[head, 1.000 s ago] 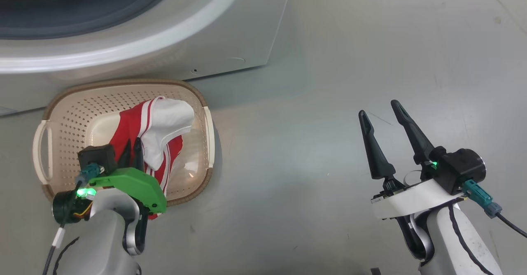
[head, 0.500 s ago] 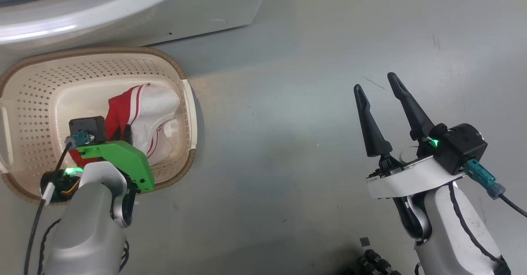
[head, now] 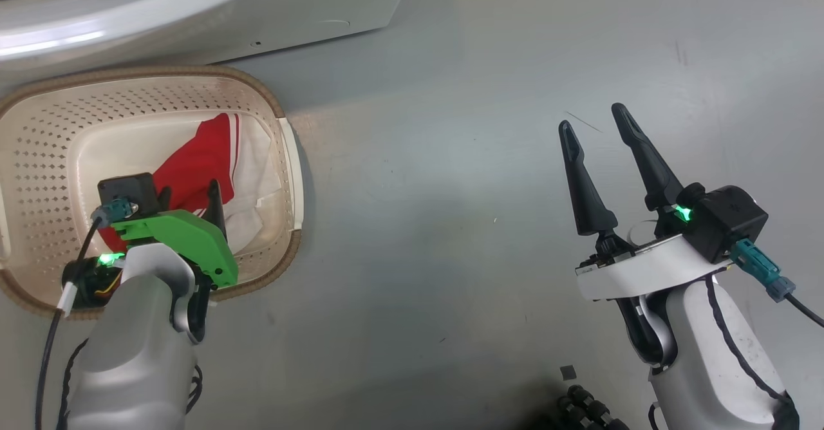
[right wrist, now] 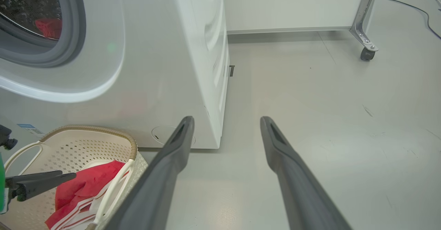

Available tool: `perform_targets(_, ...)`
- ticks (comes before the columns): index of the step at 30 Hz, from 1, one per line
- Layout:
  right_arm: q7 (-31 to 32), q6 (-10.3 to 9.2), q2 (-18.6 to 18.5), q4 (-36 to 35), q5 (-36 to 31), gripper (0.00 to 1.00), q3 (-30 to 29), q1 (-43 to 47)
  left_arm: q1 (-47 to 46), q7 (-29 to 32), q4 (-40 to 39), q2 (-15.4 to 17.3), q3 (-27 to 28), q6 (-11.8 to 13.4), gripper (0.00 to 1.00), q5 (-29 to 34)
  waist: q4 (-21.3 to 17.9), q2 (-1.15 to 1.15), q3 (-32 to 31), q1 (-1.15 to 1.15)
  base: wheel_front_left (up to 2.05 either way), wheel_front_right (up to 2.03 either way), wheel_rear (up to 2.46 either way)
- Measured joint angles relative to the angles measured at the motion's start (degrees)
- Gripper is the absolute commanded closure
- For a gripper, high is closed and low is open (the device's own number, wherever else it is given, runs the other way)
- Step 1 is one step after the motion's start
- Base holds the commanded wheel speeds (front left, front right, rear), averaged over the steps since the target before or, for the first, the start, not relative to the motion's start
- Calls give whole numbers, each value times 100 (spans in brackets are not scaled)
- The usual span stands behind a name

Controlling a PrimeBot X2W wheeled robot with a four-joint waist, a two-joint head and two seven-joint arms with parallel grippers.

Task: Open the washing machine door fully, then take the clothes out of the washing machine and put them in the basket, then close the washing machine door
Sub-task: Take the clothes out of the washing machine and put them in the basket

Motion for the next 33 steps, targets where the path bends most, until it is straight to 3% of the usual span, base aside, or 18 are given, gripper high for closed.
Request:
perform_targets(13, 0, 0, 9, 241, 9, 0, -112, -9, 70, -1189, 196, -46, -33, -126, 0, 24, 107, 0, -474, 0, 0, 0, 0)
perform_targets(19, 0, 0, 3, 369, 1, 0, -166, 94, 307, -1261, 100, -93, -169, -176, 0, 57, 229, 0, -810, 0, 0, 0, 0)
perform_targets(25, 0, 0, -38, 530, -18, 0, -247, 350, 543, -1287, -346, -120, -233, -176, 0, 133, 409, 0, -1269, 0, 0, 0, 0)
perform_targets(33, 0, 0, -71, 673, -88, 0, -331, 659, 836, -1285, -1568, -124, -191, -169, 0, 420, 633, 0, -1846, 0, 0, 0, 0)
